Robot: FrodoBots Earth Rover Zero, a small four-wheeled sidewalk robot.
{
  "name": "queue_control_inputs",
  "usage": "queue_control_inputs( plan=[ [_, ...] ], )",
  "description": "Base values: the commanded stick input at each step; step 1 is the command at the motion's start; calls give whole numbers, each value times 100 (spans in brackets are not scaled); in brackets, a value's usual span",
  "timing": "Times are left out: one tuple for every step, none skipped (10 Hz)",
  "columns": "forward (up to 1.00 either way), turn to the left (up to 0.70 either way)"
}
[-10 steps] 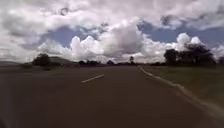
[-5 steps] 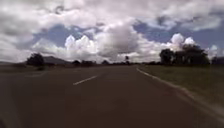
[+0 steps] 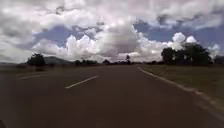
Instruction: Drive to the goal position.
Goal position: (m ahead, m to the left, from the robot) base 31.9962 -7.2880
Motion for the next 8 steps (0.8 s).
queue_control_inputs(
  plan=[
    [100,-4],
    [100,-1],
    [100,0],
    [100,0],
    [100,0],
    [100,0],
    [100,0],
    [100,0]
  ],
)
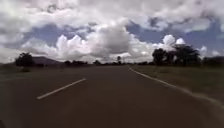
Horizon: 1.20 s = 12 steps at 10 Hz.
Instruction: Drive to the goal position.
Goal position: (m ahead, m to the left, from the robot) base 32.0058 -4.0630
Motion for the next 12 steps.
queue_control_inputs(
  plan=[
    [100,0],
    [100,0],
    [100,-13],
    [100,-33],
    [100,-39],
    [100,-40],
    [100,-40],
    [100,-40],
    [100,-40],
    [100,-40],
    [100,-14],
    [100,-3]
  ],
)
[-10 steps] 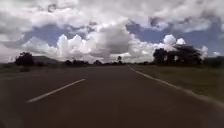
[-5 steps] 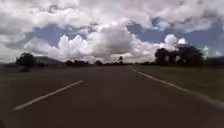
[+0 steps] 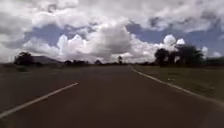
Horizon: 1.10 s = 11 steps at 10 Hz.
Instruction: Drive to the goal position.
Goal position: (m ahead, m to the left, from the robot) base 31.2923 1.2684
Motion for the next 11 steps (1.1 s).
queue_control_inputs(
  plan=[
    [100,0],
    [100,0],
    [100,0],
    [100,0],
    [100,0],
    [100,0],
    [100,0],
    [100,0],
    [100,0],
    [100,0],
    [100,0]
  ],
)
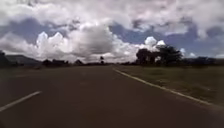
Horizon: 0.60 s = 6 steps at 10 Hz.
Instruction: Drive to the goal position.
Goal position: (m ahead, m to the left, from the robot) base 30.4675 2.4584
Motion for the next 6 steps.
queue_control_inputs(
  plan=[
    [100,0],
    [100,0],
    [100,0],
    [100,0],
    [100,0],
    [100,0]
  ],
)
